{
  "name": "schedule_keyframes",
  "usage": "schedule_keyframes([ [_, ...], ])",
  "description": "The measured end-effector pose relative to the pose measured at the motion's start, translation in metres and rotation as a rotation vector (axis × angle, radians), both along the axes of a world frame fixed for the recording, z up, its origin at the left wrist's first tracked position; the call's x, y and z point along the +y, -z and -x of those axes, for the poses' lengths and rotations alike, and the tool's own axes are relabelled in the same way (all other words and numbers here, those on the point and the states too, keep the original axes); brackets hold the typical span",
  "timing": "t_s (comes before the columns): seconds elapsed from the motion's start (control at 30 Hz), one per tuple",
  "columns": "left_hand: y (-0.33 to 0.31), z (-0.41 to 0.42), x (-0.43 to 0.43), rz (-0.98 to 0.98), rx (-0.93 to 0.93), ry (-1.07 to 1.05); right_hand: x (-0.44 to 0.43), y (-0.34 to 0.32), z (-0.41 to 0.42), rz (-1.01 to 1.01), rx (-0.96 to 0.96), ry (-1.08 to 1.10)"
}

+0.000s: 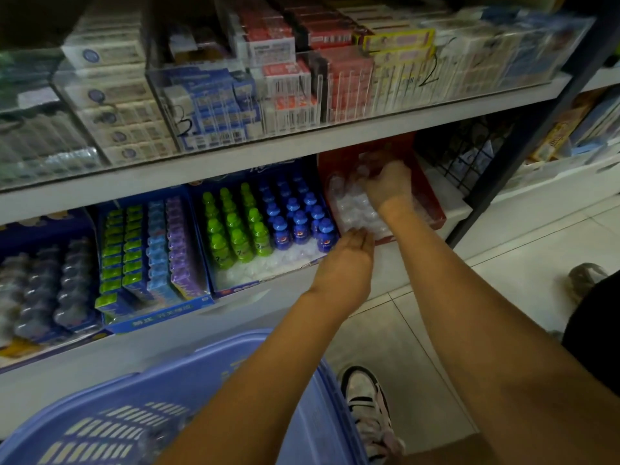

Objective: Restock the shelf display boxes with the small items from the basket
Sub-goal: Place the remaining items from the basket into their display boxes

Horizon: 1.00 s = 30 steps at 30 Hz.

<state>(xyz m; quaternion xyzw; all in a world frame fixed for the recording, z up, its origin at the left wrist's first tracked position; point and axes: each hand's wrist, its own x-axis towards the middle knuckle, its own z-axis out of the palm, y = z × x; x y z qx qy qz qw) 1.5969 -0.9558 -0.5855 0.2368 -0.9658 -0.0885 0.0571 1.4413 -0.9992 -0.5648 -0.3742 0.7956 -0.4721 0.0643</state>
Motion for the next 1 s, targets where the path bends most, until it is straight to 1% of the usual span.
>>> schedule_keyframes([
  [0.13,0.005,0.001,0.001,0.087,-0.067,0.017,-0.004,0.006,0.007,-0.003,0.048,-0.081],
  [0.3,0.001,0.007,0.006,0.076,-0.126,-0.031,-0.007,0.002,0.011,-0.096,0.137,-0.109],
  [0.33,0.001,0.007,0.006,0.077,-0.133,-0.032,-0.009,0.002,0.009,-0.130,0.188,-0.120],
  [0.4,0.000,0.008,0.006,0.080,-0.143,-0.035,-0.012,0.001,0.005,-0.232,0.361,-0.111],
  [0.43,0.001,0.008,0.006,0.080,-0.147,-0.035,-0.013,0.001,0.003,-0.251,0.404,-0.094],
  [0.57,0.002,0.008,0.006,0.104,-0.172,-0.026,-0.012,0.001,-0.001,-0.184,0.337,-0.048],
  [0.67,0.001,0.009,0.003,0.110,-0.187,-0.015,-0.012,0.000,-0.003,-0.197,0.249,-0.056],
  [0.73,-0.002,0.007,0.003,0.073,-0.170,-0.011,-0.010,-0.006,-0.002,-0.232,0.176,-0.089],
  [0.8,-0.007,-0.002,0.007,-0.022,-0.092,-0.016,-0.003,-0.015,-0.005,-0.267,0.120,-0.122],
  [0.83,-0.008,-0.010,0.012,-0.083,-0.017,-0.028,0.002,-0.021,-0.009,-0.260,0.080,-0.112],
  [0.9,-0.010,-0.035,0.024,-0.210,0.187,-0.091,0.016,-0.034,-0.024,-0.240,0.035,-0.062],
  [0.93,-0.010,-0.052,0.030,-0.259,0.293,-0.138,0.024,-0.040,-0.036,-0.228,0.001,-0.076],
  [0.97,-0.007,-0.072,0.036,-0.307,0.384,-0.190,0.034,-0.046,-0.053,-0.232,-0.060,-0.145],
  [1.0,-0.003,-0.095,0.041,-0.350,0.446,-0.240,0.044,-0.050,-0.076,-0.266,-0.135,-0.259],
])
